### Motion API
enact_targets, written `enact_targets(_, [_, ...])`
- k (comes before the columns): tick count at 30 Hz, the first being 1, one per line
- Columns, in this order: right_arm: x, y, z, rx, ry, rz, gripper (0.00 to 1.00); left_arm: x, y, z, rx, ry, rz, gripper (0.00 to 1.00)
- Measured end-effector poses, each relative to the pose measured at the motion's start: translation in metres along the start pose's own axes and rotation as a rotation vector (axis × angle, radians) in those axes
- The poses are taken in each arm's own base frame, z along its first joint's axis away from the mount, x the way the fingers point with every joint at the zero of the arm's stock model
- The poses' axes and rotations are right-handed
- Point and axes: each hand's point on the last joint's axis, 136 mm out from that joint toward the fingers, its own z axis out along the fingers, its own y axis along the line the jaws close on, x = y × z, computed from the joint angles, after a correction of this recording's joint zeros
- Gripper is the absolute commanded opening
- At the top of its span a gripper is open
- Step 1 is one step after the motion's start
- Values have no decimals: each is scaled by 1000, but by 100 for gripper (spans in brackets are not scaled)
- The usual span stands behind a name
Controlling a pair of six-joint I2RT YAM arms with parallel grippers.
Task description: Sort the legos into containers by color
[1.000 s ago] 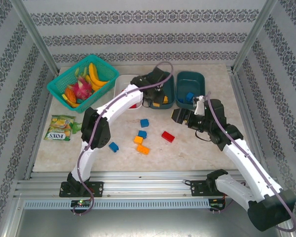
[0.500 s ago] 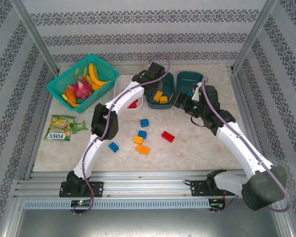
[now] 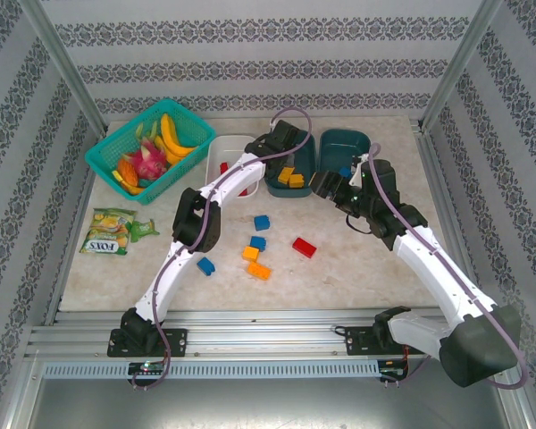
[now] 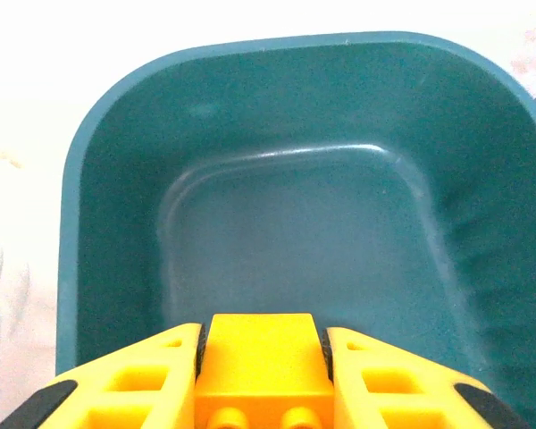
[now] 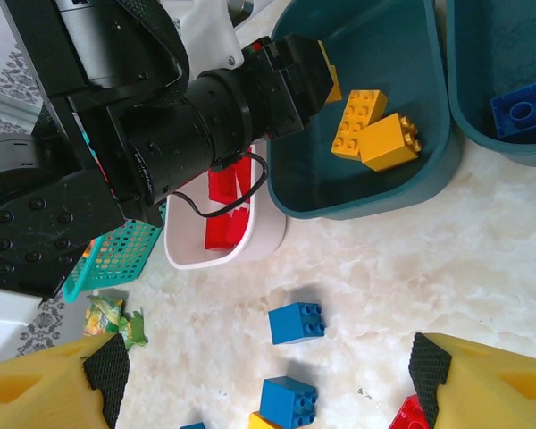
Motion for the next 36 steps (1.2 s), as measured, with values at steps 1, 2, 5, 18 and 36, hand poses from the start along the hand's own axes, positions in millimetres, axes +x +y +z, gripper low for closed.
enact_targets(1, [0, 0, 0, 1, -1, 0, 84, -1, 0, 0, 0, 0, -2, 33])
enact_targets(2, [0, 0, 0, 0, -3, 0, 84, -1, 0, -1, 0, 0, -2, 34])
enact_targets(5, [-1, 0, -1, -1, -9, 2, 84, -3, 0, -4, -2, 7, -5, 36])
enact_targets(18, [9, -10, 1, 16, 8, 29, 85, 18, 12, -10, -47, 111, -88, 36])
enact_targets(36, [11, -13, 1, 20, 12, 32, 86, 25, 17, -9, -36, 159, -119, 51])
